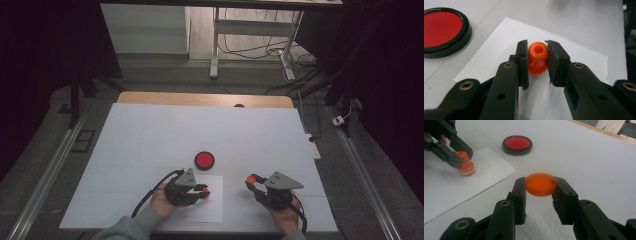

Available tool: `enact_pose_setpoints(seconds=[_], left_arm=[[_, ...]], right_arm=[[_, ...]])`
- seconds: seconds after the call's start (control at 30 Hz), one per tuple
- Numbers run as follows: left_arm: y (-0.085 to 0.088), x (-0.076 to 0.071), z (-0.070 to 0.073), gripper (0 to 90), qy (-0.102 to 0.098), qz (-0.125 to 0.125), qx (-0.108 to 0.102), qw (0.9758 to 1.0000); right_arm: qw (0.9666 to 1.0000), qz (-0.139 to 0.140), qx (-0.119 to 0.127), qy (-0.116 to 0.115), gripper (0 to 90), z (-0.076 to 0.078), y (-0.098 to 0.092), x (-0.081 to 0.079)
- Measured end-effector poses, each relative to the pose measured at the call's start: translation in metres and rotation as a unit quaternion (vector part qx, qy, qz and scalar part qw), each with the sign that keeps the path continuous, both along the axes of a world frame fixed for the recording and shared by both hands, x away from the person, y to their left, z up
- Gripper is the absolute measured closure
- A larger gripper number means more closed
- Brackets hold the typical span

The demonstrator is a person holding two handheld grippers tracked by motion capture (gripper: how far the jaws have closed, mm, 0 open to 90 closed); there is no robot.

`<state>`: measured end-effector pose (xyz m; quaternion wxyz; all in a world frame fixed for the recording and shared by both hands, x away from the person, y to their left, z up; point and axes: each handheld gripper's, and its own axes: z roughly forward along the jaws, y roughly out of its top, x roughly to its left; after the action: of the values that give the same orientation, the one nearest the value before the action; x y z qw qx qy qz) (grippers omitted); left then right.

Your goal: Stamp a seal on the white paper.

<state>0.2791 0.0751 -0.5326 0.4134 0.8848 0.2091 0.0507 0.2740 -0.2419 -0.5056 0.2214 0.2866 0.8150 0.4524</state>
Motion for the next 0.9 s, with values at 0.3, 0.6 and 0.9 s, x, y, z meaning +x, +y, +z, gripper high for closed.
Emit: enact_pose_setpoints(seconds=[0.3, 0.6, 0.9], left_arm=[[-0.0009, -0.0016, -0.0020, 72.1, -0.004, -0.001, 0.001, 1.0000], [-0.0024, -0.0060, -0.0028, 72.4, -0.019, 0.005, 0.006, 0.9998], [-0.0035, -0.0084, -0.0028, 72.5, -0.030, 0.005, 0.014, 0.9994]], right_arm=[[1.0000, 0.000, -0.001, 0.000, 63.2, 0.0002, -0.0003, -0.0001], [1.0000, -0.001, 0.000, -0.001, 63.1, 0.0005, -0.0006, -0.0003], [1.0000, -0.001, 0.002, -0.001, 63.1, 0.0007, -0.0002, -0.0006]])
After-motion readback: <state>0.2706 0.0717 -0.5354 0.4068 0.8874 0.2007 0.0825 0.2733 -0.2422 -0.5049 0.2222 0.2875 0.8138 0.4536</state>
